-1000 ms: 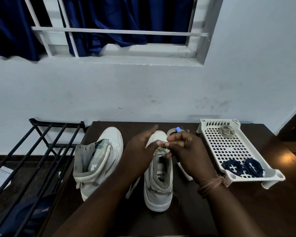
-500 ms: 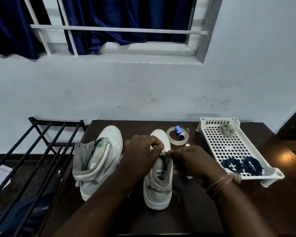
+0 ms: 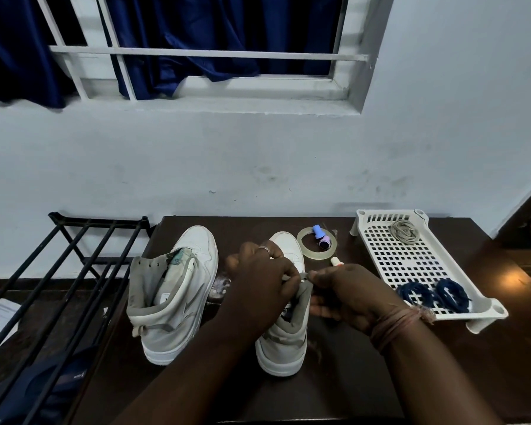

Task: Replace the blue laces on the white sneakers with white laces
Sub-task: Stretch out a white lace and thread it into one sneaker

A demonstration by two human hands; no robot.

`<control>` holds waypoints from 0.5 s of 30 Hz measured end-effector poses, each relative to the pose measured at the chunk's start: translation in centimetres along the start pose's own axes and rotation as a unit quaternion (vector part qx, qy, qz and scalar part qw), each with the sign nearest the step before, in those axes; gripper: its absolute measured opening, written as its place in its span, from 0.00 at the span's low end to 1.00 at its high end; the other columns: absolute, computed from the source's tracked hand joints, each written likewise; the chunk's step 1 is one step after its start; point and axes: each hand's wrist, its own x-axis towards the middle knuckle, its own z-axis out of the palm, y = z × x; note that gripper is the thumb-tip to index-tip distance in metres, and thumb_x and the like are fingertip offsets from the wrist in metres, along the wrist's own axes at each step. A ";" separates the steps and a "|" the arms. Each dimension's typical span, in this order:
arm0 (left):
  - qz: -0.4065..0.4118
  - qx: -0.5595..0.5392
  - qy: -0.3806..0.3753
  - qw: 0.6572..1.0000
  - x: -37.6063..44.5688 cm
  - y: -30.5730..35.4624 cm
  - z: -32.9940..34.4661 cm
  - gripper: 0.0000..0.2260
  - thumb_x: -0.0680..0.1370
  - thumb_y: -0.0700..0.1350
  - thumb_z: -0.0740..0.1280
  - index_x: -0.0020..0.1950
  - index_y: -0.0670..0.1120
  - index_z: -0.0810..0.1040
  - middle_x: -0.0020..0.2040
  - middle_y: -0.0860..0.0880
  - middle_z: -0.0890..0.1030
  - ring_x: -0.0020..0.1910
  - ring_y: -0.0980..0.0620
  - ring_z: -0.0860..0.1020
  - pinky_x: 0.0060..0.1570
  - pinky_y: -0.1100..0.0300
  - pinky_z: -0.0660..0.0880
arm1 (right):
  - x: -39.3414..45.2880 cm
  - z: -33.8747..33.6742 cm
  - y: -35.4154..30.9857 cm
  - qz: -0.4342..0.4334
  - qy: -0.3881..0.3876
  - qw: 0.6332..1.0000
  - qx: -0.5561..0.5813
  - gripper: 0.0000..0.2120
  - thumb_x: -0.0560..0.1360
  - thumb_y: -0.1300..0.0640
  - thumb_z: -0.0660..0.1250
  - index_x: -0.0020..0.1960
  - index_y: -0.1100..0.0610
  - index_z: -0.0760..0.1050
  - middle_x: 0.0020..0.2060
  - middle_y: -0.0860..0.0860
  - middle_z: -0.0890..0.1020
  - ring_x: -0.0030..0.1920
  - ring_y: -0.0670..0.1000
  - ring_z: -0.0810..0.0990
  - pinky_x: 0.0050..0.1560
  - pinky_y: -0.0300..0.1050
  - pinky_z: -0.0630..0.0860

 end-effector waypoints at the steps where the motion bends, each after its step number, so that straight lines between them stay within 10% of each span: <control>1: -0.005 -0.010 0.000 1.000 0.0 0.0 0.0 0.09 0.76 0.58 0.66 0.44 0.57 0.84 0.51 0.57 0.76 0.54 0.51 0.69 0.46 0.52 0.59 | 0.0 0.0 0.0 -0.002 -0.001 1.000 -0.002 0.10 0.81 0.63 0.64 0.56 0.68 0.80 0.52 0.67 0.83 0.47 0.61 0.82 0.56 0.58 0.81; 15: -0.020 0.047 0.044 0.998 -0.2 0.6 0.4 0.10 0.74 0.58 0.68 0.37 0.56 0.83 0.49 0.55 0.79 0.51 0.49 0.72 0.39 0.52 0.47 | -0.6 -0.2 0.2 -0.124 0.015 0.988 -0.095 0.08 0.80 0.67 0.64 0.48 0.71 0.79 0.37 0.64 0.83 0.37 0.58 0.82 0.39 0.49 0.83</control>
